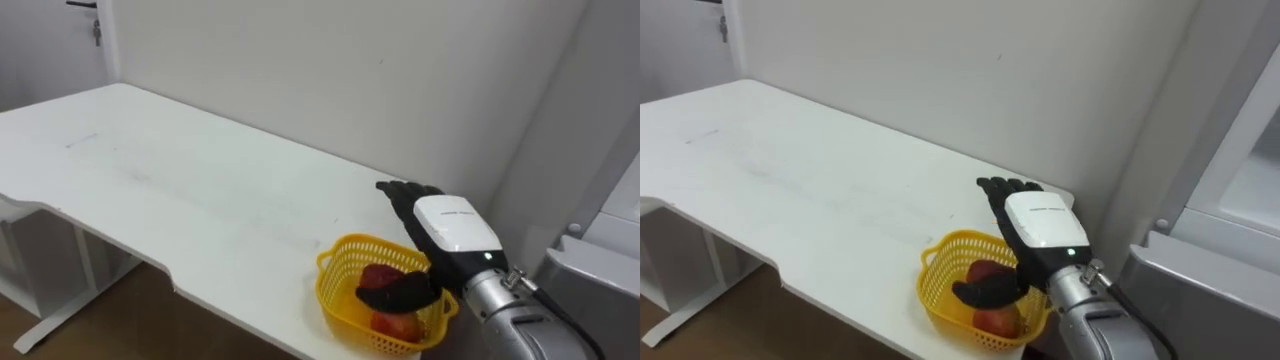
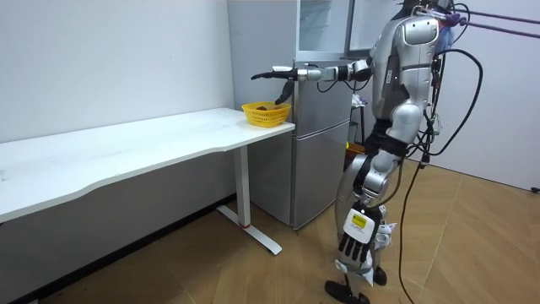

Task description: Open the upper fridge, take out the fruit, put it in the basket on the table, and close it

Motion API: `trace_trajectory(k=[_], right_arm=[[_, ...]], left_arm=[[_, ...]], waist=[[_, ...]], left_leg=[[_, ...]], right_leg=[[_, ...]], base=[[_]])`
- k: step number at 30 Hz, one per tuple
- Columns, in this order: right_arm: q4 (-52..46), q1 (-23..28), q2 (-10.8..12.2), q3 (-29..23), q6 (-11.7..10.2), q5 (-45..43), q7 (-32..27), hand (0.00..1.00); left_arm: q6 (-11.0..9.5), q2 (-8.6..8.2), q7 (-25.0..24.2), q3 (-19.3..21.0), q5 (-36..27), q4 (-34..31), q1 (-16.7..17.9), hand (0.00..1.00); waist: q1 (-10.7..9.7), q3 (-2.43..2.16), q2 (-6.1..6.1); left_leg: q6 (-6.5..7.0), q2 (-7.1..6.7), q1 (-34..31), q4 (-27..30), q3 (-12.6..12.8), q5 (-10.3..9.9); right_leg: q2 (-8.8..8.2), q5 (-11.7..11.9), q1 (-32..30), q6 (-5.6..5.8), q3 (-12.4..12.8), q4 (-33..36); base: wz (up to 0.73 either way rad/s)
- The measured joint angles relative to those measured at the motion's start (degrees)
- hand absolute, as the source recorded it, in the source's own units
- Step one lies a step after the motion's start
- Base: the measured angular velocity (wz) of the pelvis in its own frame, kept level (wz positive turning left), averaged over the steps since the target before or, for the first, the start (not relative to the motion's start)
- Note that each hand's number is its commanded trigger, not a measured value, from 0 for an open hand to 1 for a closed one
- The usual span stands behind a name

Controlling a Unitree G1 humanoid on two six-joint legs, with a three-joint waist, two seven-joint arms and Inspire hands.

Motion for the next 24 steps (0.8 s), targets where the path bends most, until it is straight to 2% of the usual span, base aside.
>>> trace_trajectory(k=[1,2,3,5,9,11,16,18,21,22,24], right_arm=[[-2.8,0.0,0.0,-0.2,-0.1,0.2,0.0,0.00],[-4.3,0.0,0.0,-0.4,-0.2,0.6,0.0,0.00],[-7.1,0.0,0.0,-1.3,-0.7,1.8,0.0,0.00],[-12.5,0.0,-0.1,-2.9,-1.2,5.1,-1.1,0.00],[-17.1,0.0,-0.1,-4.3,-1.6,8.4,-3.7,0.00],[-19.6,0.3,0.0,-4.9,-2.0,9.4,-4.1,0.00],[-27.5,0.8,0.1,-10.4,-3.8,12.1,-5.6,0.00],[-30.0,2.1,0.1,-11.6,-4.6,13.9,-7.3,0.00],[-31.4,5.4,0.2,-14.5,-7.7,15.5,-10.0,0.00],[-31.7,6.6,0.3,-15.8,-8.3,16.0,-10.8,0.00],[-32.9,9.3,0.3,-18.3,-8.5,17.2,-11.8,0.00]], left_arm=[[0.0,-0.04,0.4,0.0,0.0,0.0,0.3,0.00],[0.0,-0.05,0.6,0.0,0.0,0.0,0.4,0.00],[0.0,-0.07,0.7,0.0,0.0,-0.1,0.5,0.00],[0.0,-0.27,0.9,0.0,0.0,-0.1,0.5,0.00],[0.0,-0.74,2.5,0.0,-0.2,0.4,0.7,0.00],[-0.1,-0.89,3.2,0.1,-0.2,0.3,1.4,0.00],[-0.5,-1.39,3.1,0.4,-0.2,0.2,1.8,0.00],[-1.0,-1.41,3.1,0.4,-0.2,0.1,2.1,0.00],[-1.2,-1.74,3.4,0.4,-0.2,0.2,2.8,0.00],[-1.2,-2.15,3.4,0.5,-0.2,0.2,3.0,0.00],[-1.5,-2.74,3.3,1.1,-0.2,0.2,3.2,0.00]], waist=[[-0.4,0.17,0.60],[-0.8,0.09,0.74],[-1.6,-0.16,0.83],[-1.9,-0.36,1.58],[-2.6,-0.89,2.24],[-4.1,-0.88,2.28],[-7.9,-0.72,2.62],[-8.5,-0.62,2.94],[-9.5,-0.82,3.78],[-9.6,-0.93,4.32],[-10.1,-0.96,4.76]], left_leg=[[0.01,0.00,0.1,0.0,0.0,0.0],[0.02,0.00,0.0,0.0,0.1,0.0],[0.09,0.04,0.0,0.0,0.5,0.0],[0.14,0.09,0.3,-0.3,1.1,0.1],[0.27,0.09,1.8,-1.1,2.2,0.2],[0.30,0.12,2.4,-1.4,2.4,0.2],[0.43,0.19,2.8,-1.3,3.3,0.2],[0.45,0.23,3.6,-1.9,3.5,0.2],[0.48,0.34,5.1,-2.6,4.7,0.2],[0.48,0.47,5.6,-2.9,5.5,0.2],[0.50,0.51,6.0,-3.1,6.1,0.2]], right_leg=[[0.12,0.0,0.0,0.00,0.1,0.0],[0.13,0.0,0.0,0.00,0.1,0.0],[-0.04,0.0,0.0,0.00,0.1,0.0],[-0.17,0.0,0.0,0.00,0.4,0.0],[-0.15,0.0,0.3,0.00,1.7,0.3],[-0.17,0.0,0.5,0.01,1.9,0.6],[-0.12,0.1,0.6,0.13,3.2,0.8],[-0.06,0.1,0.9,0.16,4.0,0.8],[0.07,0.1,1.5,0.18,5.4,0.9],[0.19,0.1,1.5,0.22,6.3,0.9],[0.16,0.2,1.8,0.25,6.6,0.9]], base=[[-0.07],[0.00],[-0.03],[-0.09],[-0.16],[-0.09],[-0.09],[-0.17],[-0.23],[-0.27],[-0.15]])
